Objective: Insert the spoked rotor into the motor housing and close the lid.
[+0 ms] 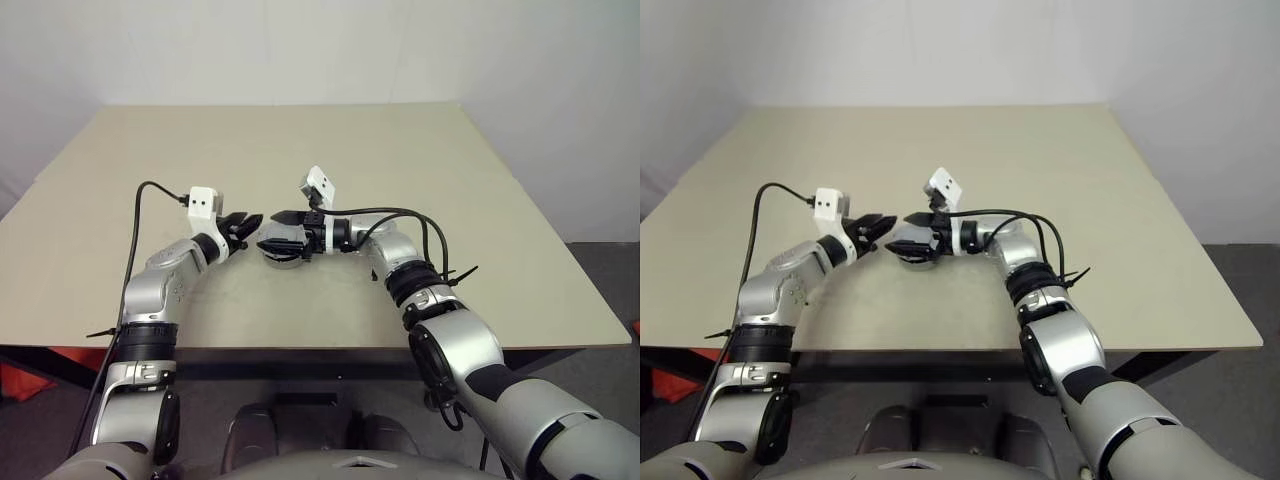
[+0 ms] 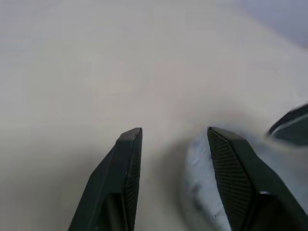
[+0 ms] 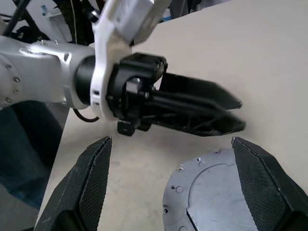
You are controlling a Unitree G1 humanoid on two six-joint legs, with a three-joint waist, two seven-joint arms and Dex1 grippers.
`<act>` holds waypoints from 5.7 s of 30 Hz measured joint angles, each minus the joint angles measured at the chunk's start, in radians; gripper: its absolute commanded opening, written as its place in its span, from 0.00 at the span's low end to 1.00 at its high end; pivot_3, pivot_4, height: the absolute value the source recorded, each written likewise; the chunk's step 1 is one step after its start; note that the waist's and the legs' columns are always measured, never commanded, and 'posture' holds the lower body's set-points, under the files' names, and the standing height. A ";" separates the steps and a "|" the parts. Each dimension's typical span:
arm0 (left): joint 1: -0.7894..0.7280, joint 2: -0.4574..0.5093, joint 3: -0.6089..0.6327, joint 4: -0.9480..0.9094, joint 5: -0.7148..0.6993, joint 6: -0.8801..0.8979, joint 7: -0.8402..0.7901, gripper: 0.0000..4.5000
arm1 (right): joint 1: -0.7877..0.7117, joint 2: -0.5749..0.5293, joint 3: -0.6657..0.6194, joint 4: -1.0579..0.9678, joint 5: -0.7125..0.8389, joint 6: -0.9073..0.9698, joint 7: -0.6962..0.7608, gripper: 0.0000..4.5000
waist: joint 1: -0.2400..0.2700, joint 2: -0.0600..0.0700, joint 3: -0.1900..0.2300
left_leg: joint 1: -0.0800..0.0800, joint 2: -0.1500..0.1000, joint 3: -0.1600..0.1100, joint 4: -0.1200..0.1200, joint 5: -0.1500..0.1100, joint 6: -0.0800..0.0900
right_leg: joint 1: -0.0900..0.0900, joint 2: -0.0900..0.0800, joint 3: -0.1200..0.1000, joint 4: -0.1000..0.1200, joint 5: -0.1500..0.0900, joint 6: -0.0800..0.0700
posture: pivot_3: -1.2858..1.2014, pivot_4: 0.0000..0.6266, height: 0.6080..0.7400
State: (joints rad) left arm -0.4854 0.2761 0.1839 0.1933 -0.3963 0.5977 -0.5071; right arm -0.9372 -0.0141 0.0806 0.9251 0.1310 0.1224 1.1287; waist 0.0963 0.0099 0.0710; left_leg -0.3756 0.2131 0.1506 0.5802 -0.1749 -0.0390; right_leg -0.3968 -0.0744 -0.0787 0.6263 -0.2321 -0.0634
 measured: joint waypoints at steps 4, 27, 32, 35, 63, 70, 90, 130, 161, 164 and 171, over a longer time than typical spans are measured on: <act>-0.020 -0.006 0.007 0.024 -0.028 0.029 -0.002 0.51 | 0.000 -0.001 0.000 0.003 0.000 -0.008 -0.018 1.00 | 0.000 0.000 0.000 | 0.000 0.000 0.000 0.000 0.000 0.000 | 0.000 0.000 0.000 0.000 0.000 0.000 | 0.52 0.00 1.00; -0.023 -0.006 -0.031 0.064 -0.047 0.128 -0.015 0.51 | -0.032 0.000 -0.031 0.068 -0.001 -0.054 -0.151 1.00 | 0.001 0.000 0.000 | 0.000 0.000 0.000 0.000 0.000 0.000 | 0.000 0.000 0.000 0.000 0.000 0.000 | 0.52 0.00 1.00; -0.015 0.000 -0.035 0.051 -0.049 0.129 -0.016 0.42 | -0.033 -0.001 -0.031 0.088 -0.006 -0.061 -0.157 1.00 | 0.000 0.000 0.000 | 0.000 0.000 0.000 0.000 0.000 0.000 | 0.000 0.000 0.000 0.000 0.000 0.000 | 0.52 0.00 1.00; -0.012 0.004 -0.026 0.039 -0.053 0.122 -0.016 0.24 | -0.033 -0.002 -0.031 0.092 -0.010 -0.062 -0.165 1.00 | 0.000 0.000 0.000 | 0.001 0.000 0.000 0.000 0.000 0.000 | 0.000 0.000 0.000 0.000 0.000 0.000 | 0.52 0.00 1.00; 0.017 0.019 -0.013 0.018 -0.081 0.169 -0.017 0.00 | -0.040 -0.003 -0.031 0.119 -0.015 -0.073 -0.188 1.00 | 0.001 0.000 0.000 | 0.000 -0.001 0.000 0.000 0.000 0.000 | 0.001 0.000 0.000 0.000 0.000 0.000 | 0.52 0.00 1.00; 0.048 0.045 -0.007 -0.001 -0.087 0.174 -0.011 0.00 | -0.040 -0.004 -0.031 0.123 -0.023 -0.079 -0.190 1.00 | -0.001 0.000 0.000 | 0.000 0.000 0.000 0.000 0.000 0.000 | 0.001 0.000 0.000 0.000 0.000 0.000 | 0.52 0.00 1.00; 0.095 0.102 0.073 -0.041 -0.092 0.154 0.000 0.00 | -0.036 -0.006 0.005 0.131 -0.073 -0.099 -0.149 1.00 | 0.000 0.000 0.000 | 0.000 0.000 0.000 0.001 0.000 0.000 | 0.001 0.000 0.000 0.000 0.000 0.000 | 0.52 0.00 1.00; 0.096 0.095 0.072 -0.041 -0.091 0.142 0.010 0.00 | -0.019 -0.005 0.039 0.161 -0.140 -0.149 -0.211 0.68 | -0.001 0.000 0.000 | 0.004 0.000 0.000 0.001 0.000 0.000 | 0.002 0.000 0.000 0.004 0.000 0.000 | 0.52 0.00 1.00; 0.102 0.087 0.055 -0.041 -0.091 0.142 0.010 0.00 | -0.027 -0.011 0.068 0.172 -0.168 -0.174 -0.214 0.68 | 0.000 0.000 0.000 | 0.009 0.000 0.000 0.001 0.000 0.000 | 0.006 0.000 0.001 0.006 0.000 0.000 | 0.52 0.00 1.00; 0.102 0.087 0.055 -0.041 -0.091 0.142 0.010 0.00 | -0.030 -0.012 0.065 0.175 -0.167 -0.166 -0.212 0.83 | 0.000 0.000 0.000 | 0.009 0.000 0.000 0.001 0.000 0.000 | 0.007 0.000 0.001 0.006 0.000 0.000 | 0.52 0.00 1.00; 0.102 0.087 0.055 -0.041 -0.091 0.142 0.010 0.00 | -0.031 -0.017 0.066 0.192 -0.176 -0.188 -0.247 1.00 | -0.002 0.000 0.000 | 0.009 0.000 0.000 0.001 0.000 0.000 | 0.006 0.000 0.001 0.006 0.000 0.000 | 0.52 0.00 1.00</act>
State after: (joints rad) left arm -0.3835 0.3630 0.2389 0.1519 -0.4878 0.7397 -0.4971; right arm -0.9680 -0.0306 0.1470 1.1175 -0.0446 -0.0653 0.8814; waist 0.0948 0.0099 0.0710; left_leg -0.3667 0.2131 0.1504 0.5815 -0.1747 -0.0393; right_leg -0.3908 -0.0743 -0.0776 0.6319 -0.2324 -0.0636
